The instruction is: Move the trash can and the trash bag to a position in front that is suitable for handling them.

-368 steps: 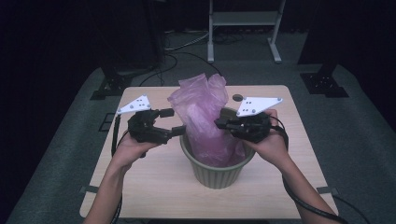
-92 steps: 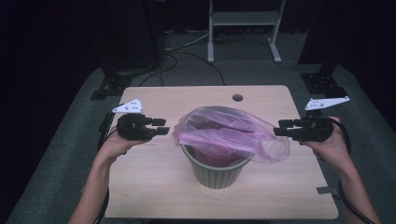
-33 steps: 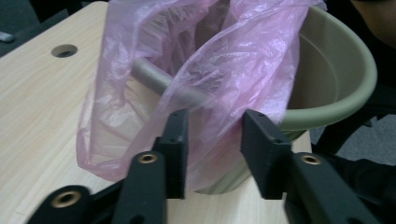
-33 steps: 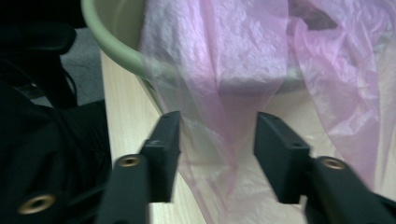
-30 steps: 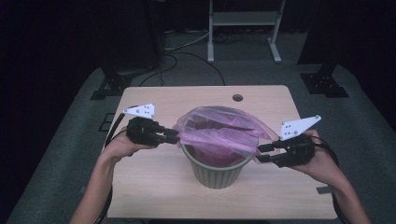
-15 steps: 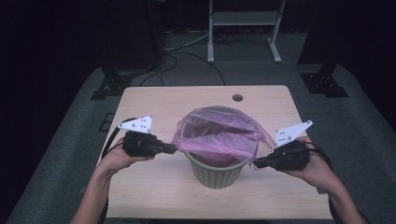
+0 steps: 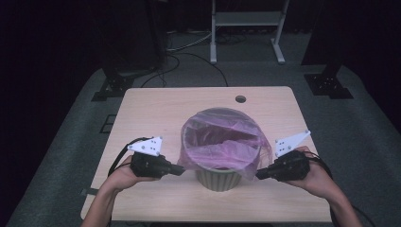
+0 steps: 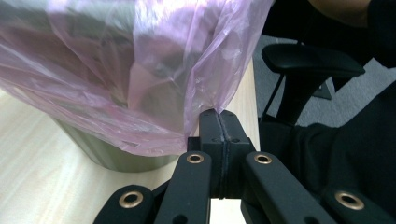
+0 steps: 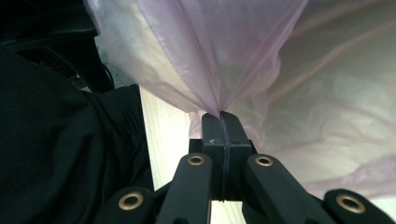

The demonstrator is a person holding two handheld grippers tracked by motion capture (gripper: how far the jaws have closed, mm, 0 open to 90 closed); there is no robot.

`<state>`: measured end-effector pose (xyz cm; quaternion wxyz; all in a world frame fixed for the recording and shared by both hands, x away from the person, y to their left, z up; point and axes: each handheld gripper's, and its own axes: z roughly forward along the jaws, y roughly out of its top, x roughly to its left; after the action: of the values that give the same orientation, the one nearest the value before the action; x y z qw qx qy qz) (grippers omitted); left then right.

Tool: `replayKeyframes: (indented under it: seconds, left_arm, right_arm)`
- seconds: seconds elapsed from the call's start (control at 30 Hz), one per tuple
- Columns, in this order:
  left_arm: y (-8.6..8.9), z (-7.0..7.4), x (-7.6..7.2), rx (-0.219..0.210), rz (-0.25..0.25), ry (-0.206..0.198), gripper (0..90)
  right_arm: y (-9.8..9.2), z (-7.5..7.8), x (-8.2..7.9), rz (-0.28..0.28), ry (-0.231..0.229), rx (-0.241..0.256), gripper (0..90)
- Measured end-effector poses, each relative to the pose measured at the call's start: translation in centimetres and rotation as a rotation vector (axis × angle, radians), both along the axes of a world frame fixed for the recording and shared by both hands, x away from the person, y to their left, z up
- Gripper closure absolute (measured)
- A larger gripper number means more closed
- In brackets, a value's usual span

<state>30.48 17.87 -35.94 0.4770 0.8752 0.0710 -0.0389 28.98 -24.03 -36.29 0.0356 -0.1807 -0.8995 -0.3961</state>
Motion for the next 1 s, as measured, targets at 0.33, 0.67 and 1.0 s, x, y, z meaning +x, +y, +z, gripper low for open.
replayKeyframes:
  seconds: [0.33, 0.67, 1.0]
  left_arm:
    - [-0.2, -2.4, 0.4, 0.055, 0.018, 0.041, 90.0]
    - [-0.1, -4.8, 1.1, 0.09, 0.05, 0.073, 90.0]
    - [1.8, -4.1, 0.8, 0.088, 0.096, 0.059, 65.2]
  right_arm:
    - [0.0, -2.4, 0.4, -0.014, 0.05, -0.058, 90.0]
    - [-0.4, -4.8, 0.9, -0.038, 0.1, -0.078, 90.0]
    - [-2.4, -3.9, 0.4, -0.08, 0.075, -0.009, 66.6]
